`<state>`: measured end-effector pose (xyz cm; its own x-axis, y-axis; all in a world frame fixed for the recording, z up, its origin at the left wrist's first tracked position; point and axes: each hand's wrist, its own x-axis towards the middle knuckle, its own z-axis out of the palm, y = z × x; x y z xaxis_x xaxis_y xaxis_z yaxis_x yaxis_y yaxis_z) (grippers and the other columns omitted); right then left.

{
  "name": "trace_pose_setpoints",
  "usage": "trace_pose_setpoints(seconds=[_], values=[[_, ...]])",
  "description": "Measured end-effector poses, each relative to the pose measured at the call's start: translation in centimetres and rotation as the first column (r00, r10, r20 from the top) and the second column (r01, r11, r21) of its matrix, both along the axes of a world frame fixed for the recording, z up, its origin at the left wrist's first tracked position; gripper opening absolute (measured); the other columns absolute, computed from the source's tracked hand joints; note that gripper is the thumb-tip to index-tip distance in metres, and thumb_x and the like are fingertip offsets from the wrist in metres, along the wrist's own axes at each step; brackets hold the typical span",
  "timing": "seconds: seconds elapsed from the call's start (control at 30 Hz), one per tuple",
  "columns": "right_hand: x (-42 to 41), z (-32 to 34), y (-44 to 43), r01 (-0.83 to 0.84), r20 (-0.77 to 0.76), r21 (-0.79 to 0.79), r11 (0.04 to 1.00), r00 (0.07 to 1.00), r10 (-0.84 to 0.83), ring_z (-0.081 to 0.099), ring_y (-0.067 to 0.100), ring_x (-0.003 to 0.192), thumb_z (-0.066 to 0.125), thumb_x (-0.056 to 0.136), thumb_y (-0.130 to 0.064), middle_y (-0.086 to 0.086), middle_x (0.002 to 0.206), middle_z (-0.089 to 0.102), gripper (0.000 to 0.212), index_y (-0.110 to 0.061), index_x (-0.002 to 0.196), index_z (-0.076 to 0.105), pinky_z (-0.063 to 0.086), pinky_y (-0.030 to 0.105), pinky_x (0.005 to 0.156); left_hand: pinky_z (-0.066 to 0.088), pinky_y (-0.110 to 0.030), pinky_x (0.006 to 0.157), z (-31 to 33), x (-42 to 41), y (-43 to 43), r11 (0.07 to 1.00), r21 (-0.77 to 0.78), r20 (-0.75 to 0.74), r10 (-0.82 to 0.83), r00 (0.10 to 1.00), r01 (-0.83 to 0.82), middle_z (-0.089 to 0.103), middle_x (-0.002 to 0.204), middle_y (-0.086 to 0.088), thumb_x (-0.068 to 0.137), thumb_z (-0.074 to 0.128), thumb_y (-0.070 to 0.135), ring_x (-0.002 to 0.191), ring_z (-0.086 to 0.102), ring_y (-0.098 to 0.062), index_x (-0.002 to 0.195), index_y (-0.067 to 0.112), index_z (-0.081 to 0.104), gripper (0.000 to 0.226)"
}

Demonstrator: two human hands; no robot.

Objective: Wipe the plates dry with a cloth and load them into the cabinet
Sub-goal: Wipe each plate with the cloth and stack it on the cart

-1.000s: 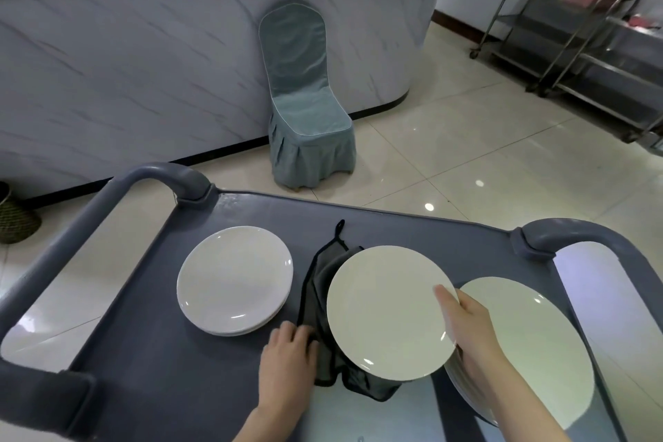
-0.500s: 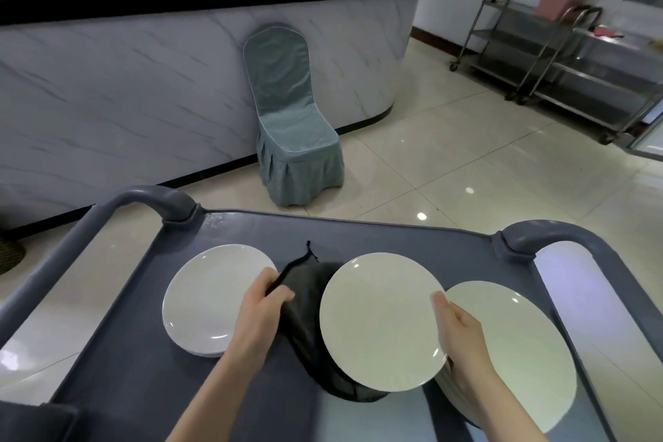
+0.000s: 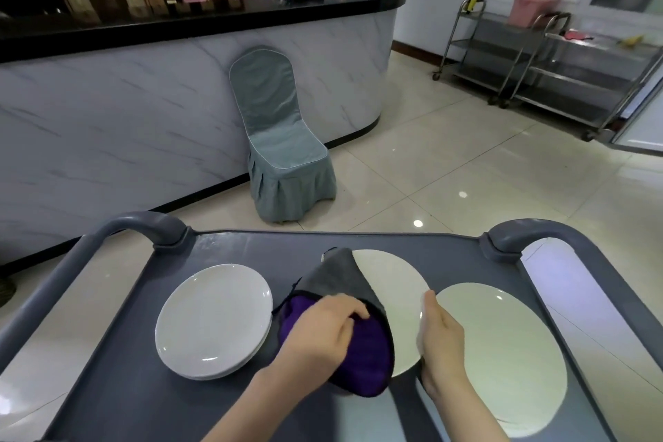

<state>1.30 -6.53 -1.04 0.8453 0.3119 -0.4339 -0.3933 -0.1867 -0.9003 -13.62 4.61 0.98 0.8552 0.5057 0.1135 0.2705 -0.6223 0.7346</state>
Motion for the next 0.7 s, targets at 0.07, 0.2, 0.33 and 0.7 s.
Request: trace_pose_setpoints(seconds=[0.07, 0.2, 0.33, 0.7], values=[[-0.3, 0.1, 0.0, 0.011, -0.003, 0.016, 1.0, 1.0, -0.011, 0.032, 0.018, 0.057, 0.051, 0.095, -0.035, -0.003, 0.055, 0.034, 0.051, -0.024, 0.05, 0.032, 0.03, 0.032, 0.059, 0.029, -0.025, 0.113, -1.0, -0.3, 0.4, 0.986, 0.162, -0.056, 0.038, 0.998, -0.029, 0.052, 0.138, 0.015, 0.094, 0.054, 0.022, 0.13, 0.044, -0.007, 0.13, 0.022, 0.059, 0.036], [-0.6, 0.8, 0.0, -0.009, 0.026, 0.015, 1.0, 1.0, 0.009, 0.03, 0.017, 0.053, 0.051, 0.092, -0.038, -0.006, 0.052, 0.031, 0.055, -0.026, 0.043, 0.029, 0.028, 0.031, 0.057, -0.02, -0.028, 0.117, -1.9, -0.3, 0.1, 0.919, 0.393, -0.265, 0.107, 0.958, 0.006, -0.001, 0.16, 0.022, 0.091, 0.032, 0.051, 0.145, -0.018, 0.003, 0.157, 0.031, 0.011, 0.072], [-0.5, 1.4, 0.1, 0.032, 0.067, 0.022, 0.999, 0.997, -0.034, 0.023, 0.013, 0.048, 0.052, 0.095, -0.036, -0.009, 0.051, 0.023, 0.057, -0.028, 0.046, 0.023, 0.023, 0.032, 0.057, -0.018, -0.037, 0.119, -1.7, 0.3, -0.2, 0.936, 0.343, -0.29, 0.026, 0.957, 0.079, -0.02, 0.154, 0.027, 0.092, 0.029, 0.045, 0.134, -0.037, 0.008, 0.156, 0.039, 0.002, 0.069], [0.2, 0.7, -0.2, 0.108, 0.019, 0.083, 0.991, 0.994, -0.11, 0.019, 0.017, 0.059, 0.055, 0.097, -0.041, -0.011, 0.055, 0.019, 0.062, -0.027, 0.047, 0.022, 0.018, 0.033, 0.061, 0.044, -0.032, 0.102, 0.0, -0.9, -1.6, 0.986, -0.101, 0.136, -0.115, 0.984, 0.13, 0.069, 0.119, 0.02, 0.083, 0.049, 0.008, 0.118, 0.061, -0.006, 0.106, 0.024, 0.075, 0.039]])
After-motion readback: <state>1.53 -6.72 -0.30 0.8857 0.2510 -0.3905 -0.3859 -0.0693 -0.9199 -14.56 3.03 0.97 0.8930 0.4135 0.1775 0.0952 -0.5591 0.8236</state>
